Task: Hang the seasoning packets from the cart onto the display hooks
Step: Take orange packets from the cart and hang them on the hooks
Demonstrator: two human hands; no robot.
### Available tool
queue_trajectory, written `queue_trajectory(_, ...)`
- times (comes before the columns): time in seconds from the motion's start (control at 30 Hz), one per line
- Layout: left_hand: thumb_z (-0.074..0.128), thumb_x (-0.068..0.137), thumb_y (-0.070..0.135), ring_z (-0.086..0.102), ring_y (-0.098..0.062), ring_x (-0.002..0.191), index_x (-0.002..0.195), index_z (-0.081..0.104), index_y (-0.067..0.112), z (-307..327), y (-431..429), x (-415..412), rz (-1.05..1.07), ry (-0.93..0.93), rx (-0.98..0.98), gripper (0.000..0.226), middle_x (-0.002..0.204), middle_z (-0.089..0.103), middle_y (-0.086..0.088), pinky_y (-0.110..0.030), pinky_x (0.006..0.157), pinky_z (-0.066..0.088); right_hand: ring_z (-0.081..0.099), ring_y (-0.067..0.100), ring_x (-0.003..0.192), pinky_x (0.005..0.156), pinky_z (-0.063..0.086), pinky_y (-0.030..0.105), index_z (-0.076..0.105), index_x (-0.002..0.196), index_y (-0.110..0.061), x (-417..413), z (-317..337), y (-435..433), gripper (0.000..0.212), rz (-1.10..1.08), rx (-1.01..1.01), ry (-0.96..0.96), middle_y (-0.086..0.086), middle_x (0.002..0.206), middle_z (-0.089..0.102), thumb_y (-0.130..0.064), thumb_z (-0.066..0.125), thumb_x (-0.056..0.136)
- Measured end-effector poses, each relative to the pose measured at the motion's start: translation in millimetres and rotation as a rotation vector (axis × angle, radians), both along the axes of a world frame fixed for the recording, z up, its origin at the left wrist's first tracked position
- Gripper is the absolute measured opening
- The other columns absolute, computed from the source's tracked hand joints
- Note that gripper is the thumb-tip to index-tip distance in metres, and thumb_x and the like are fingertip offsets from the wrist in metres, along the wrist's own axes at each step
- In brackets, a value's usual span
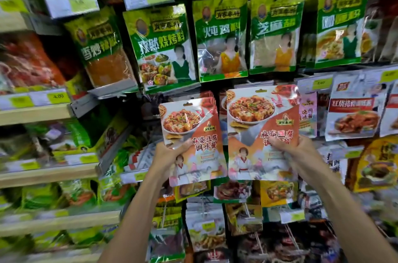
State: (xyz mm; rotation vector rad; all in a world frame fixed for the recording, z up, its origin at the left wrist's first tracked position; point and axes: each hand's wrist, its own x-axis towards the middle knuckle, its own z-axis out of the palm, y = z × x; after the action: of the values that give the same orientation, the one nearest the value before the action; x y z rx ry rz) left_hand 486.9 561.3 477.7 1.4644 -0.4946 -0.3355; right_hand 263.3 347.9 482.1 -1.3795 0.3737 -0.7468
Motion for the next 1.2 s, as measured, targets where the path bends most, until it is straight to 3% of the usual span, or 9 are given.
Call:
queue_trajectory(0.07,0.082,0.071,0.016,0.065,-0.029,0.063,0.068,0.071,0.008,0,-6,9,-0.009,0.006,0.007,0.014,0.072,0.069,-0.022,-0.039,0.064,0.056,0.073,0.018,0.080,0.063,0.058,0.026,0.064,0.098,-0.004,8,2,-3,0.021,0.014,0.007,-0.022,0.004,0.088,0.075,-0.013,0.070,0.080)
queue_trajectory(0.13,0.082,0.070,0.021,0.049,-0.012,0.036,0.046,0.066,0.018,2,-10,17,-0.001,-0.006,0.025,0.029,0.045,0.058,-0.005,-0.020,0.040,0.044,0.073,0.018,0.082,0.061,0.057,0.021,0.064,0.099,-0.005,16,3,-5,0.018,0.052,0.040,-0.069,0.003,0.088,0.076,-0.007,0.067,0.082)
queue_trajectory(0.2,0.081,0.072,0.017,0.041,-0.008,0.029,0.041,0.063,0.017,1,-15,24,0.012,0.020,0.016,0.036,0.039,0.053,0.001,-0.017,0.034,0.036,0.073,0.019,0.082,0.059,0.056,0.019,0.064,0.100,-0.005,23,5,-7,0.020,0.073,0.041,-0.074,0.003,0.089,0.076,-0.008,0.068,0.081)
queue_trajectory(0.5,0.081,0.073,0.017,0.044,-0.008,0.029,0.067,0.062,0.003,-10,-32,45,-0.006,0.060,0.009,0.024,0.043,0.057,-0.002,-0.015,0.034,0.035,0.073,0.019,0.086,0.066,0.057,0.022,0.065,0.099,-0.008,41,4,-19,0.029,0.114,0.043,-0.096,0.002,0.090,0.076,-0.015,0.073,0.072)
queue_trajectory(0.77,0.084,0.055,0.033,0.052,-0.013,0.036,0.060,0.059,0.003,-15,-41,61,0.013,0.112,0.092,0.040,0.043,0.056,-0.006,-0.022,0.043,0.043,0.073,0.022,0.089,0.067,0.058,0.025,0.064,0.103,-0.006,49,-5,-20,0.035,0.135,0.076,-0.085,0.006,0.095,0.076,-0.014,0.073,0.070)
queue_trajectory(0.9,0.085,0.066,0.030,0.048,-0.018,0.044,0.067,0.060,0.000,-18,-47,68,0.074,0.093,0.135,0.039,0.048,0.055,-0.009,-0.029,0.051,0.039,0.072,0.024,0.092,0.072,0.060,0.029,0.067,0.101,-0.007,50,-11,-19,0.037,0.141,0.068,-0.071,0.009,0.098,0.075,-0.018,0.077,0.067)
queue_trajectory(0.97,0.082,0.071,0.033,0.046,-0.015,0.041,0.075,0.058,-0.001,-20,-49,69,0.143,0.035,0.184,0.042,0.051,0.054,-0.009,-0.027,0.046,0.037,0.072,0.025,0.094,0.076,0.060,0.032,0.069,0.097,-0.010,51,-14,-19,0.039,0.142,0.060,-0.059,0.010,0.100,0.075,-0.024,0.081,0.062)
queue_trajectory(1.07,0.079,0.075,0.037,0.045,-0.017,0.048,0.066,0.062,0.010,-23,-47,64,0.208,-0.129,0.198,0.034,0.056,0.051,-0.009,-0.029,0.052,0.037,0.071,0.026,0.097,0.079,0.057,0.034,0.069,0.100,-0.011,53,-18,-15,0.046,0.137,0.049,-0.040,0.010,0.104,0.074,-0.029,0.083,0.060)
queue_trajectory(1.2,0.075,0.080,0.034,0.057,-0.022,0.062,0.071,0.063,0.008,-25,-28,55,0.331,-0.371,0.304,0.031,0.067,0.062,-0.010,-0.028,0.056,0.043,0.071,0.026,0.098,0.073,0.058,0.027,0.067,0.105,-0.007,56,-21,-6,0.048,0.168,0.046,-0.023,0.011,0.105,0.074,-0.027,0.081,0.064)
